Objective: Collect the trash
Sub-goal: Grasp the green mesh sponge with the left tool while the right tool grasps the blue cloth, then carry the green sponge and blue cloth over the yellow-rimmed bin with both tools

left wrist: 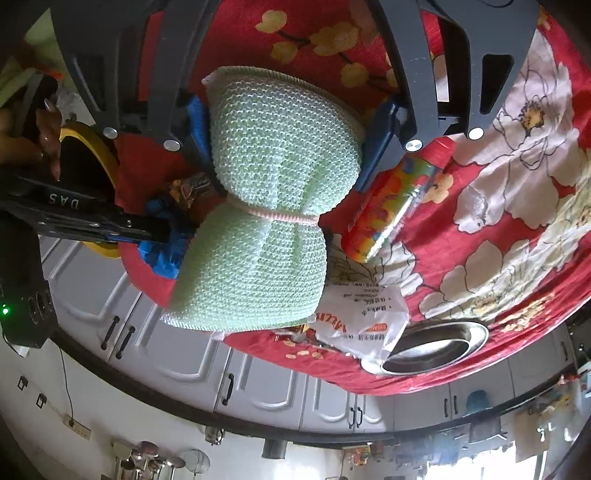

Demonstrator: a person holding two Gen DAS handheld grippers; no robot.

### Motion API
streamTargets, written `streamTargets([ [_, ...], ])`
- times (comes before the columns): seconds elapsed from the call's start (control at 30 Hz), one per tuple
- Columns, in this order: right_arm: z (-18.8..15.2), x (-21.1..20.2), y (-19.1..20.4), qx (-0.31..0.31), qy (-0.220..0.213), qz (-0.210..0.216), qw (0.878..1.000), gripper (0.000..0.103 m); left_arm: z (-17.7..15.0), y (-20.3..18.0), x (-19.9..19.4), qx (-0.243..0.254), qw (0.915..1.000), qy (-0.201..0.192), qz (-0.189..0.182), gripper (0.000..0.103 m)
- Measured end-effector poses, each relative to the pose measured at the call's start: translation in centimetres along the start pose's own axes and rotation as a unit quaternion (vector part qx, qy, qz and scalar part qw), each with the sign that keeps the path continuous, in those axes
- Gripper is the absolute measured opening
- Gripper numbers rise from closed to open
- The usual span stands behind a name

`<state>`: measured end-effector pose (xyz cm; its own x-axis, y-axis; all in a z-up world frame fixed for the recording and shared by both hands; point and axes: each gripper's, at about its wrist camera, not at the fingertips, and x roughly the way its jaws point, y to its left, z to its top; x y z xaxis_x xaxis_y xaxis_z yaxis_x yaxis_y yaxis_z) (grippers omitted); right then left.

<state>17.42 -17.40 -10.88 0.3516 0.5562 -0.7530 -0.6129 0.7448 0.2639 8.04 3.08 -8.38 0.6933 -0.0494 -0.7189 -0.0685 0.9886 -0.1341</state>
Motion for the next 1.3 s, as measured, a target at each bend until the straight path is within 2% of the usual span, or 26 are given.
streamTargets([
  [0.6,0.3,-4.5,-0.4,-0.003,-0.038,-0.012,0.999,0.02,1.4,-1.2,-3.9,0.003,0.9988,-0.046,-0.018,0.058],
  [0.97,0.5,-9.1,0.2,-0.019,-0.087,-0.029,0.996,0.02,1.7,-3.5,-6.0,0.022,0.9968,-0.069,-0.035,0.058],
  [1.3,-0.9,-13.4,-2.6,0.021,-0.121,-0.05,0.991,0.02,1.8,-6.3,-5.9,0.046,0.9952,-0.068,-0.054,0.058],
])
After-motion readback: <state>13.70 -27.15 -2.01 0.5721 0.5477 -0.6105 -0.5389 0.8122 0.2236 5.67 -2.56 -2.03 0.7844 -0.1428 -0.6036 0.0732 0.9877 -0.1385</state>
